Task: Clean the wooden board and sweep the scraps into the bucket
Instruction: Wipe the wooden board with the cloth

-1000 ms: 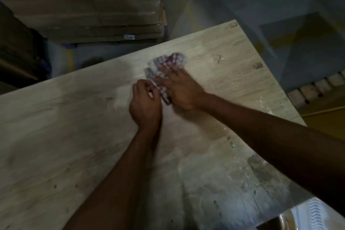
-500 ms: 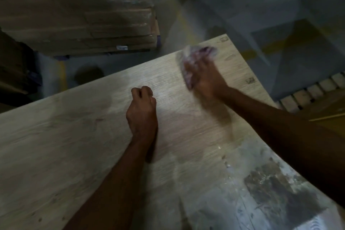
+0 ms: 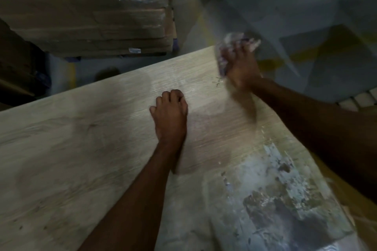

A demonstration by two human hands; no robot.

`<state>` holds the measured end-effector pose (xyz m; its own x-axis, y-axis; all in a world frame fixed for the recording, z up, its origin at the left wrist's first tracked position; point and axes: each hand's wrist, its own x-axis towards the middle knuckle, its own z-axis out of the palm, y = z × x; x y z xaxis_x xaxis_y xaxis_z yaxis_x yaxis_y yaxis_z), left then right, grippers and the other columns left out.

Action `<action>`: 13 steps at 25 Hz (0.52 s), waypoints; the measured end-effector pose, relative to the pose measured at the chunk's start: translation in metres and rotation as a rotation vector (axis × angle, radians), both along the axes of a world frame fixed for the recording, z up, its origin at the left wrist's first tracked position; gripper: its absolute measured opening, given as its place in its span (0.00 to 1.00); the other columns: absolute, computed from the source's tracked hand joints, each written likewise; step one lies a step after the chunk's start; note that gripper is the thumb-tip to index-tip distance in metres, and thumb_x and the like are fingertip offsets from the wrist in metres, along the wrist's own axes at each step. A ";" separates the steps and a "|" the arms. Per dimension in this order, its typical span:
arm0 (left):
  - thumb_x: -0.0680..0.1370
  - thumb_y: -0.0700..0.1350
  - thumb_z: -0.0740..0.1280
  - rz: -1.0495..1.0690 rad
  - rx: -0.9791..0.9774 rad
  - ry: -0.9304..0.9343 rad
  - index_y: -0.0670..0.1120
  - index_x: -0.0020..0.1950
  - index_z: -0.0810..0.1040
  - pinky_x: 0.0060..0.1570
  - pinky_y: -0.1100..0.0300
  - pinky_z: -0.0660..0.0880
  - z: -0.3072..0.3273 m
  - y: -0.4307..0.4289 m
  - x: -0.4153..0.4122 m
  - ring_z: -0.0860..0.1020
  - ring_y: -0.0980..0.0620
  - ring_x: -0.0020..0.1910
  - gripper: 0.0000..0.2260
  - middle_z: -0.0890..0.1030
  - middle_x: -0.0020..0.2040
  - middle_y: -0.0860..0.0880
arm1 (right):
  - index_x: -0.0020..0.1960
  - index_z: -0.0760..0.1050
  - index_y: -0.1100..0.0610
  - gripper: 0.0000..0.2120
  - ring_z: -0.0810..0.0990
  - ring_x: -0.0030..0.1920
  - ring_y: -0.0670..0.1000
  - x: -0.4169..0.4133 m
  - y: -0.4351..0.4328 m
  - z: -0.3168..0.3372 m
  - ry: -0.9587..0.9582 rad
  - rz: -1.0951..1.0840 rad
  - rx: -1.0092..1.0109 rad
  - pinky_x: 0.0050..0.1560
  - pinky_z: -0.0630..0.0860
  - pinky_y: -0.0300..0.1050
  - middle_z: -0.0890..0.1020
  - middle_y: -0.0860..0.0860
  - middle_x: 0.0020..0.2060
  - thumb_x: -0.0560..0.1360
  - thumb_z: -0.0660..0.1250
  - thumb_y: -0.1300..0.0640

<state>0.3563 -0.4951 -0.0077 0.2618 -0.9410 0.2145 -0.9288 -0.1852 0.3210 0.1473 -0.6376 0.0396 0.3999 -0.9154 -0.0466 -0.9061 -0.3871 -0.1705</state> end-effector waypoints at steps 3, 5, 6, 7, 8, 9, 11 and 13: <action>0.84 0.50 0.57 0.037 -0.009 0.179 0.52 0.56 0.73 0.53 0.49 0.65 0.007 0.007 -0.002 0.73 0.46 0.52 0.07 0.77 0.53 0.50 | 0.83 0.50 0.47 0.32 0.42 0.82 0.54 0.014 0.088 -0.005 -0.088 0.375 0.074 0.81 0.43 0.59 0.52 0.56 0.83 0.82 0.57 0.51; 0.84 0.50 0.57 0.023 -0.020 0.254 0.52 0.56 0.73 0.54 0.49 0.65 0.010 0.020 -0.006 0.73 0.48 0.52 0.06 0.77 0.53 0.51 | 0.83 0.53 0.50 0.35 0.49 0.82 0.61 -0.013 0.077 -0.012 -0.112 0.185 -0.040 0.81 0.49 0.64 0.58 0.60 0.82 0.79 0.63 0.56; 0.84 0.49 0.57 0.007 -0.021 0.253 0.52 0.56 0.73 0.55 0.49 0.65 0.010 0.028 -0.007 0.73 0.48 0.52 0.06 0.77 0.52 0.51 | 0.82 0.56 0.54 0.34 0.53 0.82 0.65 -0.025 0.068 -0.016 -0.163 0.008 -0.055 0.80 0.52 0.69 0.61 0.63 0.80 0.78 0.64 0.57; 0.84 0.49 0.57 -0.011 -0.020 0.244 0.51 0.56 0.73 0.55 0.49 0.66 0.010 0.038 -0.009 0.73 0.48 0.52 0.06 0.77 0.52 0.51 | 0.81 0.58 0.55 0.32 0.54 0.81 0.67 -0.030 0.074 -0.019 -0.179 -0.055 -0.051 0.79 0.53 0.71 0.61 0.64 0.80 0.79 0.62 0.55; 0.85 0.49 0.58 -0.025 -0.017 0.244 0.51 0.56 0.73 0.55 0.49 0.66 0.011 0.044 -0.011 0.73 0.48 0.52 0.06 0.77 0.52 0.50 | 0.82 0.57 0.54 0.31 0.52 0.82 0.65 -0.027 0.088 -0.018 -0.152 0.031 -0.019 0.80 0.51 0.70 0.60 0.63 0.81 0.80 0.59 0.52; 0.85 0.48 0.58 -0.032 -0.017 0.261 0.51 0.56 0.73 0.54 0.49 0.66 0.013 0.050 -0.014 0.73 0.48 0.52 0.06 0.76 0.52 0.50 | 0.83 0.56 0.52 0.31 0.50 0.83 0.62 -0.020 0.117 -0.016 -0.132 0.219 -0.005 0.81 0.48 0.67 0.58 0.60 0.82 0.81 0.57 0.51; 0.85 0.47 0.57 -0.018 -0.033 0.350 0.51 0.55 0.72 0.55 0.50 0.67 0.019 0.067 -0.024 0.73 0.49 0.52 0.05 0.76 0.51 0.52 | 0.81 0.59 0.47 0.28 0.57 0.81 0.61 -0.023 0.156 -0.017 -0.197 0.341 0.036 0.81 0.52 0.65 0.63 0.57 0.80 0.81 0.56 0.53; 0.85 0.48 0.57 0.031 -0.053 0.483 0.53 0.54 0.71 0.55 0.51 0.69 0.029 0.091 -0.033 0.74 0.52 0.49 0.04 0.76 0.49 0.54 | 0.79 0.64 0.51 0.26 0.63 0.78 0.63 -0.036 0.137 -0.008 -0.291 -0.115 0.003 0.77 0.60 0.67 0.67 0.60 0.78 0.81 0.50 0.52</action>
<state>0.3235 -0.4037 0.0209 0.3710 -0.9223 0.1086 -0.6653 -0.1824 0.7240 0.1111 -0.5004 0.0316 0.2909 -0.9553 0.0518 -0.8568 -0.2842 -0.4302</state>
